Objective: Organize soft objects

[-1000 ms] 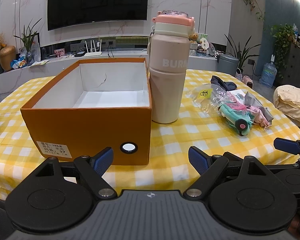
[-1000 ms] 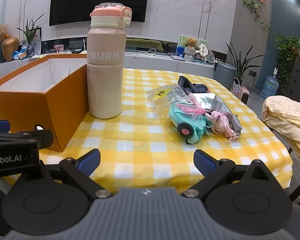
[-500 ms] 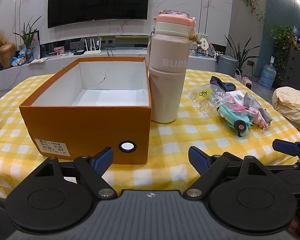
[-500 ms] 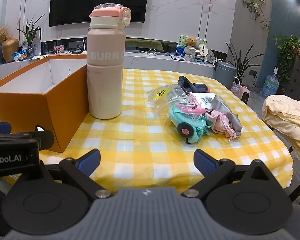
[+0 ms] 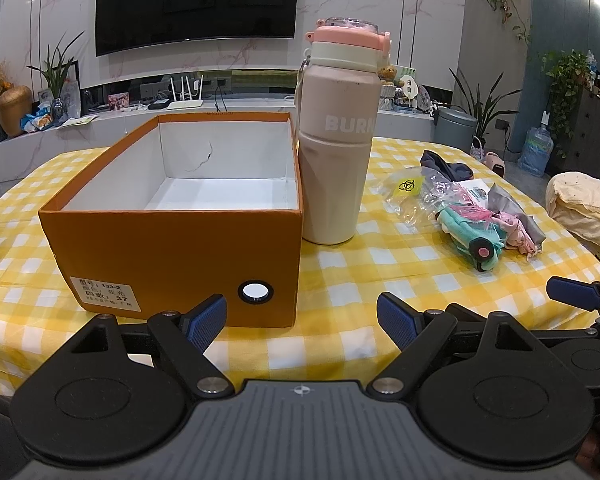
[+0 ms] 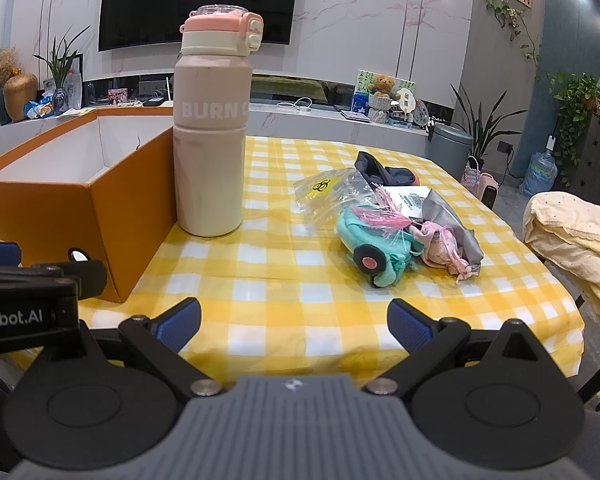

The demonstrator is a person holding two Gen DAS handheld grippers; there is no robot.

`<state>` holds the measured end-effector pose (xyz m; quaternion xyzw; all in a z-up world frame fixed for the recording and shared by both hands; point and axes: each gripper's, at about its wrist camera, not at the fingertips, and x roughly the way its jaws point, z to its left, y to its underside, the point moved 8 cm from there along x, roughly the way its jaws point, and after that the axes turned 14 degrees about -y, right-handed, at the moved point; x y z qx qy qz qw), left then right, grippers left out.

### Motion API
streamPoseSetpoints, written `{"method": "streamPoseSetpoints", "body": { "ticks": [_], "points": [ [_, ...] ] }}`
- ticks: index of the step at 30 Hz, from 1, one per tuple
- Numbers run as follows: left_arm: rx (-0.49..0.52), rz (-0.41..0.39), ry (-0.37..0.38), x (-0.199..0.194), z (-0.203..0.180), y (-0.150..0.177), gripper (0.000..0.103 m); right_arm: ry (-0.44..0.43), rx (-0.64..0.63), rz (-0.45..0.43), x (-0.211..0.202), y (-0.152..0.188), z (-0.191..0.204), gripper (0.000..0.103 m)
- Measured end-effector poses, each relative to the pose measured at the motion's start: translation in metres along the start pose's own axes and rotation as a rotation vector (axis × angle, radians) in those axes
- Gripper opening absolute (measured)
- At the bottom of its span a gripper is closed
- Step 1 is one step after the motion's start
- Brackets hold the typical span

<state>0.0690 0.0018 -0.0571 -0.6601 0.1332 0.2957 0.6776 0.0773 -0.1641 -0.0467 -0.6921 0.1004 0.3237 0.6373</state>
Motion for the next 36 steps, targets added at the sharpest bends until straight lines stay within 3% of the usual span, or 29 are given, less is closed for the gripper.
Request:
{"method": "streamPoseSetpoints", "body": {
  "ticks": [10, 19, 22, 27, 29, 36],
  "points": [
    [0.002, -0.003, -0.019, -0.002, 0.002, 0.000, 0.099, -0.010, 0.005, -0.009, 0.001, -0.002, -0.003, 0.098],
    [0.004, -0.014, -0.033, 0.000, 0.011, -0.006, 0.099, 0.047, 0.162, -0.087, 0.010, -0.025, -0.069, 0.098],
    [0.003, -0.005, -0.021, 0.002, 0.012, -0.006, 0.099, 0.010, 0.140, -0.082, 0.030, -0.033, -0.081, 0.097],
    [0.030, -0.005, 0.009, 0.003, 0.006, -0.003, 0.099, -0.049, 0.108, 0.041, 0.084, -0.028, -0.104, 0.097],
    [0.043, -0.005, 0.013, 0.004, 0.003, -0.002, 0.099, -0.036, 0.136, 0.082, 0.105, -0.023, -0.116, 0.097],
    [0.059, 0.014, -0.008, 0.014, 0.003, 0.002, 0.099, -0.069, 0.203, 0.075, 0.140, -0.034, -0.129, 0.097]
  ]
}}
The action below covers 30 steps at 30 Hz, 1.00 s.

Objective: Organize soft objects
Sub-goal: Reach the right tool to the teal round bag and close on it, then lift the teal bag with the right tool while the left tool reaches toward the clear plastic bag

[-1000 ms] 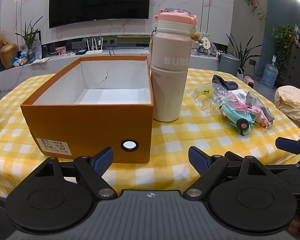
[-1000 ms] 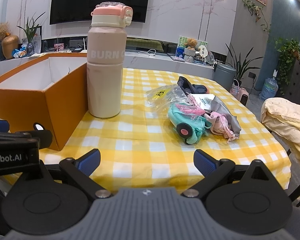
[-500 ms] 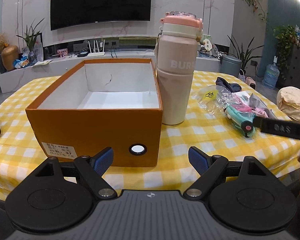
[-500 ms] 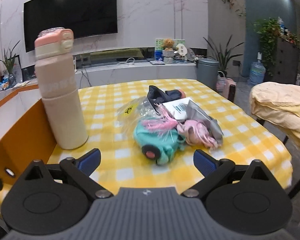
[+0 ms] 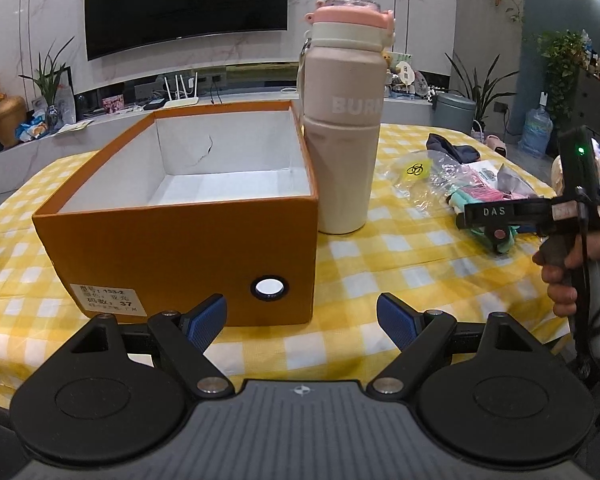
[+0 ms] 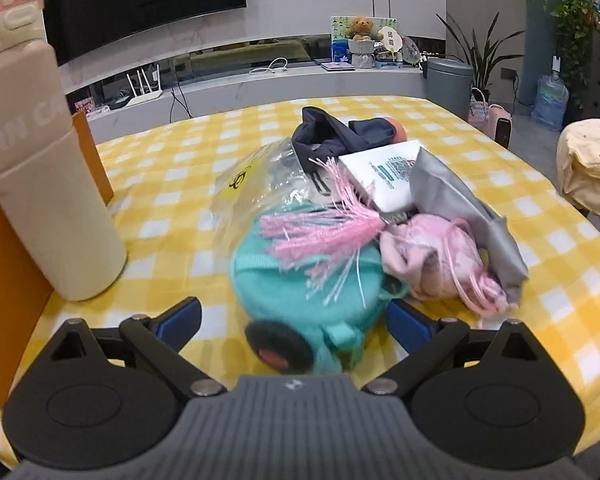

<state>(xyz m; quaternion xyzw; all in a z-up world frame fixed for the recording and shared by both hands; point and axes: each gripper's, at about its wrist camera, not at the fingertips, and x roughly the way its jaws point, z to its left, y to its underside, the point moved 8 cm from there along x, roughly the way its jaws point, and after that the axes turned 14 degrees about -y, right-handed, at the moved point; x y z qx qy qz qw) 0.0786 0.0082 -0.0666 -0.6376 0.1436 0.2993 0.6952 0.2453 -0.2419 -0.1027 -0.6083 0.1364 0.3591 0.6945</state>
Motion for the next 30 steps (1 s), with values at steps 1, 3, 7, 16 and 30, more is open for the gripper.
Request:
{"method": "streamPoseSetpoints", "body": {
  "ticks": [1, 3, 7, 16, 30],
  "points": [
    [-0.001, 0.003, -0.001, 0.001, 0.001, 0.001, 0.099, 0.002, 0.001, 0.000, 0.003, -0.002, -0.001, 0.098],
    [-0.004, 0.006, 0.001, 0.002, 0.001, 0.001, 0.099, -0.011, 0.023, -0.002, 0.009, -0.005, -0.003, 0.098],
    [0.014, 0.001, -0.004, 0.002, -0.001, 0.003, 0.099, -0.016, 0.064, -0.002, 0.015, -0.007, -0.013, 0.088],
    [0.055, -0.012, -0.016, 0.000, -0.008, 0.007, 0.099, -0.031, 0.006, 0.080, 0.001, 0.002, -0.008, 0.080],
    [0.048, -0.021, 0.006, -0.008, -0.007, 0.007, 0.099, -0.053, -0.099, 0.114, -0.003, 0.016, 0.007, 0.097]
  ]
}}
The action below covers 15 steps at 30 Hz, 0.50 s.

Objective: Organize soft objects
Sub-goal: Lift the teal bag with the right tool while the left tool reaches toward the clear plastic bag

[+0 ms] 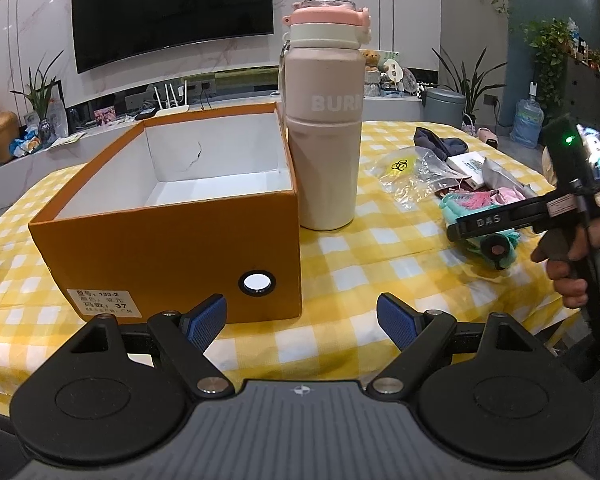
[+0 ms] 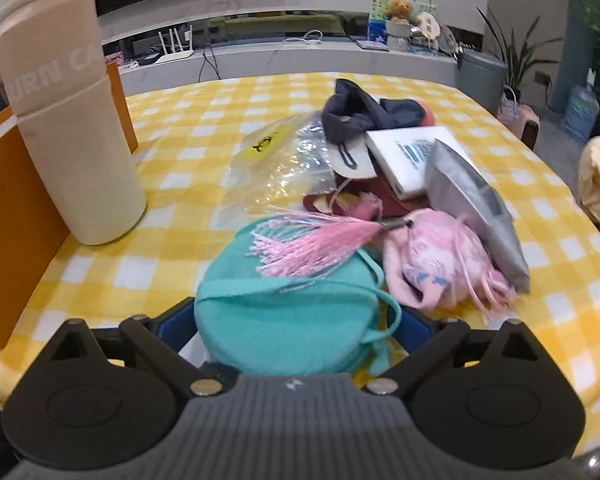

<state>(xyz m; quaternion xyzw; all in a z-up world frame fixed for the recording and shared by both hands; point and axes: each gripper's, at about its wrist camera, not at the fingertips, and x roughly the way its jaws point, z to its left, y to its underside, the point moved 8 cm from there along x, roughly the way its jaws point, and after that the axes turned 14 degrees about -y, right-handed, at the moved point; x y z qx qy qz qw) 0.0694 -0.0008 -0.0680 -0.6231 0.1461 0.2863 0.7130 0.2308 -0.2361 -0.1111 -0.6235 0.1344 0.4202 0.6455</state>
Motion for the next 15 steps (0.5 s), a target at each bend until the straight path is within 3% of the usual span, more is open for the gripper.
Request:
{"method": "streamPoseSetpoints", "body": {
  "ticks": [5, 8, 12, 15],
  "points": [
    [-0.007, 0.019, -0.006, 0.005, 0.002, 0.001, 0.099, 0.001, -0.033, -0.020, 0.008, -0.002, -0.001, 0.089],
    [-0.005, 0.022, -0.011, 0.006, 0.002, 0.002, 0.099, -0.061, 0.053, -0.055, -0.001, -0.008, -0.005, 0.087],
    [-0.002, 0.020, -0.010, 0.005, 0.001, 0.003, 0.099, -0.343, 0.444, -0.192, -0.015, -0.023, -0.029, 0.087],
    [0.000, 0.026, -0.007, 0.006, -0.001, 0.004, 0.099, -0.631, 0.887, -0.304, -0.013, -0.025, -0.057, 0.087]
  ]
}}
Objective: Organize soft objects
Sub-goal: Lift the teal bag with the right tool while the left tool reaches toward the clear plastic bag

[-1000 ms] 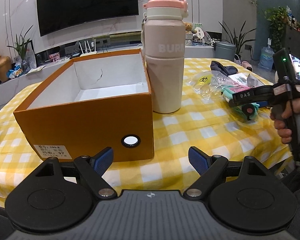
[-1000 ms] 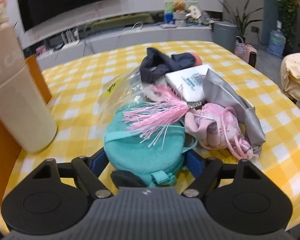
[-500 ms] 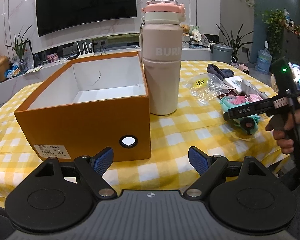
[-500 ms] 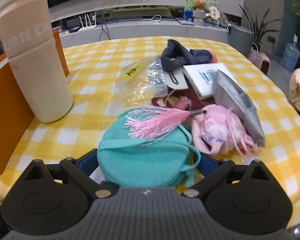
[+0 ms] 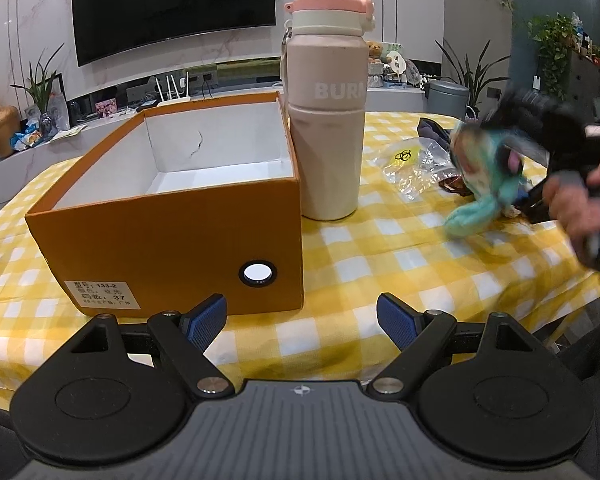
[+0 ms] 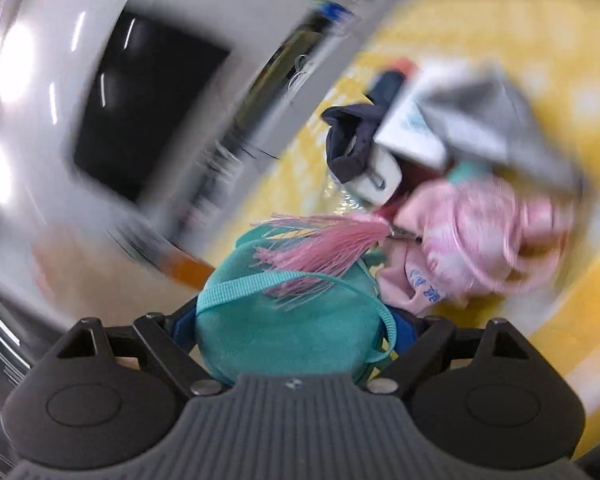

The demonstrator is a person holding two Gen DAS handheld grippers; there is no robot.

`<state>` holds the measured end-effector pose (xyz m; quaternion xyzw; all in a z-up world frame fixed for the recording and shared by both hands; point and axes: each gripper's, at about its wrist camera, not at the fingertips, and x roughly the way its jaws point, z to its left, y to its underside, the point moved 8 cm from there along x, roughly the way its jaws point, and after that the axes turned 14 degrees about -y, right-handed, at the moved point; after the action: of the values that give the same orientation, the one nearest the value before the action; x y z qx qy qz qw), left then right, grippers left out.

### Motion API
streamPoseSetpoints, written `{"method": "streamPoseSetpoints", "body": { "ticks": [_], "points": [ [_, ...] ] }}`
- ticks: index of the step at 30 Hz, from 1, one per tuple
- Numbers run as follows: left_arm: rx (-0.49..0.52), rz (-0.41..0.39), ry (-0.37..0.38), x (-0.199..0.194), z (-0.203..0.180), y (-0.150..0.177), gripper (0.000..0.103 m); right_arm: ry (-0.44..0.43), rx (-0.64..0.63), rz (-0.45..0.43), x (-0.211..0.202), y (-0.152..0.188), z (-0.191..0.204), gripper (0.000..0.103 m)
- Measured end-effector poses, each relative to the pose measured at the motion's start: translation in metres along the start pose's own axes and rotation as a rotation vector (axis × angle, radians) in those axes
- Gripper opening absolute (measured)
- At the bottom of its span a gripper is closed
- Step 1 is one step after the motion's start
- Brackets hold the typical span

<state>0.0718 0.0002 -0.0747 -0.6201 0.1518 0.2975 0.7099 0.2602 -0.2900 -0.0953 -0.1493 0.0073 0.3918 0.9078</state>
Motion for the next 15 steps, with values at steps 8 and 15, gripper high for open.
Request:
{"method": "streamPoseSetpoints", "body": {
  "ticks": [8, 15],
  "points": [
    [-0.001, 0.002, -0.001, 0.001, -0.002, -0.002, 0.099, -0.289, 0.374, -0.008, -0.001, -0.014, 0.014, 0.087],
    [0.012, 0.016, 0.002, 0.005, -0.012, -0.001, 0.099, -0.428, 0.238, 0.044, 0.001, -0.028, 0.078, 0.088]
  ]
}}
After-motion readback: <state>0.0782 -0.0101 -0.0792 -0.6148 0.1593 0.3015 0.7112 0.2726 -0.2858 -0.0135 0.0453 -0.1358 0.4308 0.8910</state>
